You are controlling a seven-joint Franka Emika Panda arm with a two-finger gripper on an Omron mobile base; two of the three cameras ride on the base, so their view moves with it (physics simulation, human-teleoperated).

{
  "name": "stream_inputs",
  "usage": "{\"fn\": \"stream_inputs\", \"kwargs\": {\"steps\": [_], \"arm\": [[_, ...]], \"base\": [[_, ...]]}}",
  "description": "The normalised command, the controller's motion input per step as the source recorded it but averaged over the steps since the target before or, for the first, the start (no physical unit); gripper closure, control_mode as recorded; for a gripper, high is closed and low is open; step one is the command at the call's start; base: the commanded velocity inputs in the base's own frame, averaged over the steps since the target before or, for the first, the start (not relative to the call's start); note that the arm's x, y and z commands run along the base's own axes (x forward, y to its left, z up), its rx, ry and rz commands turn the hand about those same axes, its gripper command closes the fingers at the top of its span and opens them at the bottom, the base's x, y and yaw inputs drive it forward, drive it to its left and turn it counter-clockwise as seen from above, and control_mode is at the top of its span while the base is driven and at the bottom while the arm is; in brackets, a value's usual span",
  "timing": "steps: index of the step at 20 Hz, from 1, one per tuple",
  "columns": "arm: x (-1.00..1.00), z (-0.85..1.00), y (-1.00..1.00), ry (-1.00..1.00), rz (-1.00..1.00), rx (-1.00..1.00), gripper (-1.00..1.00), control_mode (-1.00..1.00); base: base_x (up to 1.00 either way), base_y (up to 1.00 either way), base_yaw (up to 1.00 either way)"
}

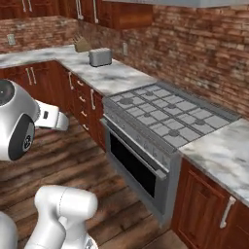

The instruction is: Take the lemon wedge from the fridge and place it on the plate with fish on the dining counter.

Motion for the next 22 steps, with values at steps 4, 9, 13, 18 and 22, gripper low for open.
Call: {"fn": "stream_inputs", "kwargs": {"steps": [4,9,13,18,22], "arm": [[0.00,0.00,0.00,0.00,0.00,0.00,1.00,1.00],[0.00,0.00,0.00,0.00,0.00,0.00,1.00,1.00],[0.00,0.00,0.00,0.00,0.00,0.00,1.00,1.00],[0.00,0.00,0.00,0.00,0.00,0.00,1.00,1.00],[0.00,0.00,0.00,0.00,0.00,0.00,1.00,1.00]], "base": [[0.06,0.36,0.86],[0.89,0.17,0.51],[1.00,-0.62,0.05],[1.00,-0.22,0.07],[1.00,0.00,0.17]]}}
